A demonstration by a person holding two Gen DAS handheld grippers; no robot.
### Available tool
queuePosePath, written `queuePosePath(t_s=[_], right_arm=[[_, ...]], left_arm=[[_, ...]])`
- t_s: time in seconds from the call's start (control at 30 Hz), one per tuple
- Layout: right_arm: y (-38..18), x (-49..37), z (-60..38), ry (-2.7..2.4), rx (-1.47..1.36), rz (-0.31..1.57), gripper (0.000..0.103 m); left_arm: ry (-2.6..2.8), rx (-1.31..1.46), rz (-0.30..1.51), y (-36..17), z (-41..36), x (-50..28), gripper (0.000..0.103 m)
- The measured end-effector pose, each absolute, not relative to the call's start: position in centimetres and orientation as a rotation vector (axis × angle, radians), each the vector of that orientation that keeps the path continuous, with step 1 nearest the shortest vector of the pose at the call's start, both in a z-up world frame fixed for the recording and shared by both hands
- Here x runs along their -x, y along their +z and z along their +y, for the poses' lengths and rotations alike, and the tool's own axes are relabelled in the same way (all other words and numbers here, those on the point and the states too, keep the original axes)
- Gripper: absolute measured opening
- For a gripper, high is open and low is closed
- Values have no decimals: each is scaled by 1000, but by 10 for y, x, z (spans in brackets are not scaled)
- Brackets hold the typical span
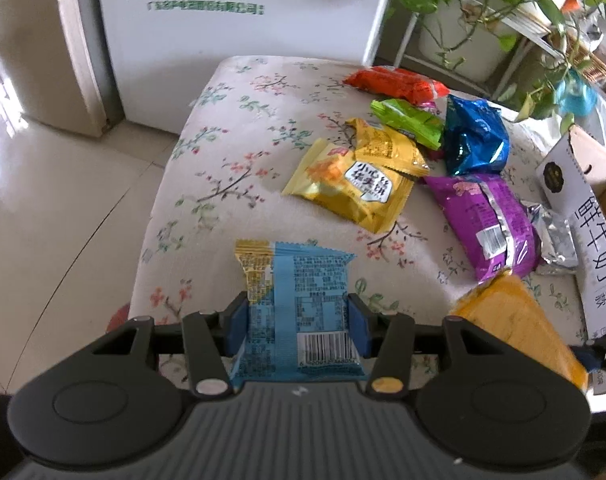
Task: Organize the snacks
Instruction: 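Close left tool on blue-and-yellow pack while right tool closes on yellow chip bag, then carry blue-and-yellow pack in left tool while right tool carries chip bag to box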
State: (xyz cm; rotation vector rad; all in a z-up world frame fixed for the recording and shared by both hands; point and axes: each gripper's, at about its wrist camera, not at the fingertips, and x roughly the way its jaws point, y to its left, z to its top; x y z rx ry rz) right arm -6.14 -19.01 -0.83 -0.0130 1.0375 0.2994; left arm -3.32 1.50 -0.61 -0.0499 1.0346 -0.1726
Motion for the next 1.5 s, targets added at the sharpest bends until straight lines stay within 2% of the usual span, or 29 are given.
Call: queuePosePath(t_s=[0.3, 0.73, 1.5], right_arm=[[0, 63, -195, 267, -4, 1016, 57], [45, 67, -241, 182, -161, 896, 57], [87, 91, -349, -59, -395, 715, 57]], left_arm=[[-143, 76, 1025, -6, 24, 53, 49], [-177, 114, 976, 20, 10, 68, 49], [-487, 132, 906, 83, -132, 71, 49]])
